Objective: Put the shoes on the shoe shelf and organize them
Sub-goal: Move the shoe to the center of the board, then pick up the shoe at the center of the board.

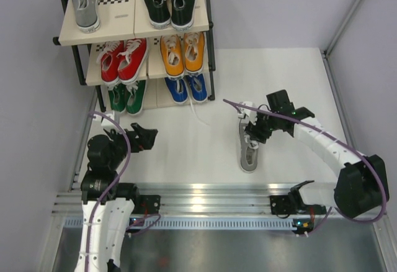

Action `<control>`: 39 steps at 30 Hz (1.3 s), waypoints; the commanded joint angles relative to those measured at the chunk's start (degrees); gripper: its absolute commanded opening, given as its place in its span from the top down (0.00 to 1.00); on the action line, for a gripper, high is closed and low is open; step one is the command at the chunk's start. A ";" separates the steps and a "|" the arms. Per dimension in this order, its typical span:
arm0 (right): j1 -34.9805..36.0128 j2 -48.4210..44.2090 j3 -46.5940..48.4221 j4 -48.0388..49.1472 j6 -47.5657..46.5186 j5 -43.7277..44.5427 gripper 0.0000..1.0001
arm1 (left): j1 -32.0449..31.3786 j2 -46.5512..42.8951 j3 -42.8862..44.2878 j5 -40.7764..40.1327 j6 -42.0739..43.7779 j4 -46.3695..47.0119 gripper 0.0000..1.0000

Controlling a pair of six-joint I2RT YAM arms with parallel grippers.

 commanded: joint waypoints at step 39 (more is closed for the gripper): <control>-19.78 -11.05 -2.73 3.76 15.87 -10.47 0.21 | -68.24 62.38 19.73 -43.41 -21.25 29.57 0.02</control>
